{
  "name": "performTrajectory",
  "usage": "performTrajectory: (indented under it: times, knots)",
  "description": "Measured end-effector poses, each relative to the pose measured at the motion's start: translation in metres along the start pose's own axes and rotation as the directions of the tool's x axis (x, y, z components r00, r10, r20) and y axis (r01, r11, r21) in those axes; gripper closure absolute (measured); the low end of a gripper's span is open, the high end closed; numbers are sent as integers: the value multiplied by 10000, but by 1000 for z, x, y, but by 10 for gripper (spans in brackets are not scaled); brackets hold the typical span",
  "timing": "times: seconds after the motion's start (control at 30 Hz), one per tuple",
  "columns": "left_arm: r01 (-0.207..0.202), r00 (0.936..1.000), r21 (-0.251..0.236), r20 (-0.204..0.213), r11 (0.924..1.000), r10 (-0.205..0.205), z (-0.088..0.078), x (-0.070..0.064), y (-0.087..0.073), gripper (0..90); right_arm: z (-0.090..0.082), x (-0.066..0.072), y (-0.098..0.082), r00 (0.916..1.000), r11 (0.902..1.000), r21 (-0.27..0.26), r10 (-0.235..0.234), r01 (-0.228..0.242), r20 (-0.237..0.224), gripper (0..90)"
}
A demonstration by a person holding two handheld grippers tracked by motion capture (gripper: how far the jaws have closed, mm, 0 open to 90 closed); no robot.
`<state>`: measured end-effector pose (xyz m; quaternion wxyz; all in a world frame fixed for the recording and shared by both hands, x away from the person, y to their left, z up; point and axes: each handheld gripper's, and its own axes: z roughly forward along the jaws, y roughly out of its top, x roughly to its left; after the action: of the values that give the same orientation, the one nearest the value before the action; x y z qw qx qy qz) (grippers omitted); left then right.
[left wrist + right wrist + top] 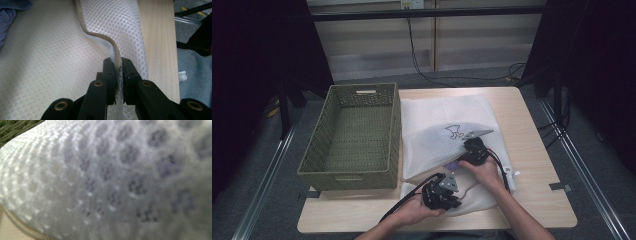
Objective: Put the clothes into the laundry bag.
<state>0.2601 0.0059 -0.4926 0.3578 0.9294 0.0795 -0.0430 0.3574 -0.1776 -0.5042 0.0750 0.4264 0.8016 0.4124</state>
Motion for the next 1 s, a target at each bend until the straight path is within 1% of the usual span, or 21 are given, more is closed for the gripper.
performTrajectory:
  times: [0.17,0.27,0.3,0.33,0.43,0.5,0.53,0.57,0.6,0.63,0.67,0.7,0.73,0.77,0.83,0.87,0.9,0.93,0.97,1.0]
  knots:
    - [0,10000,15,-3,10000,0,0,0,0,833,3,-1,2,9999,9999,-108,43,-41,123,794]
    - [38,10000,-41,58,10000,-38,0,1,0,833,4,-2,2,9999,9999,-137,35,-33,123,793]
    - [17,10000,34,63,10000,-17,0,1,0,833,4,-2,2,9999,9999,-141,35,-33,126,790]
    - [25,10000,7,62,10000,-25,0,1,0,833,3,-1,2,9999,9999,-140,40,-38,144,786]
    - [22,10000,-23,52,10000,-22,0,1,-1,832,1,1,2,10000,9999,-124,7,-6,80,779]
    - [17,10000,10,64,10000,-18,0,1,-1,832,-8,5,1,9995,9997,-196,-130,124,-299,752]
    - [22,10000,-35,52,10000,-22,0,1,-1,832,-14,8,0,9984,9994,-214,-292,282,-475,746]
    - [22,10000,-35,52,10000,-22,0,1,-1,832,-17,9,-1,9979,9990,-217,-399,389,-502,741]
    - [9,9999,-36,113,10000,-8,0,2,-1,832,-22,11,-1,9968,9986,-272,-464,447,-656,719]
    - [-5,10000,44,79,10000,4,-1,2,0,832,-28,13,-2,9948,9982,-350,-508,478,-888,692]
    - [-6,10000,27,52,10000,6,-1,1,-1,832,-35,15,-3,9918,9973,-422,-646,602,-1104,684]
    - [-6,10000,27,52,10000,6,-1,1,-1,832,-35,15,-3,9918,9973,-422,-646,602,-1104,684]
    - [54,10000,-34,62,10000,-53,0,1,-1,832,-45,19,-5,9879,9955,-447,-892,841,-1271,671]
    - [75,10000,-56,57,10000,-75,0,1,-1,832,-51,20,-6,9854,9946,-489,-976,915,-1396,669]
    - [19,10000,27,67,10000,-19,-1,2,-1,832,-62,22,-9,9823,9927,-614,-1118,1036,-1505,666]
    - [19,10000,27,67,10000,-19,-1,2,-1,832,-62,22,-9,9823,9927,-614,-1118,1036,-1505,666]
    - [74,9999,-82,129,9999,-73,0,2,-1,832,-75,23,-11,9782,9906,-809,-1228,1105,-1676,671]
    - [79,9999,-89,135,9999,-77,0,2,-1,832,-75,23,-11,9782,9906,-809,-1228,1105,-1676,671]
    - [-20,9999,49,105,10000,19,-1,3,-1,832,-86,24,-11,9746,9873,-1036,-1377,1208,-1764,680]
    - [-5,9999,313,128,9995,1,-3,3,0,831,-92,24,-11,9730,9848,-1193,-1466,1265,-1783,686]
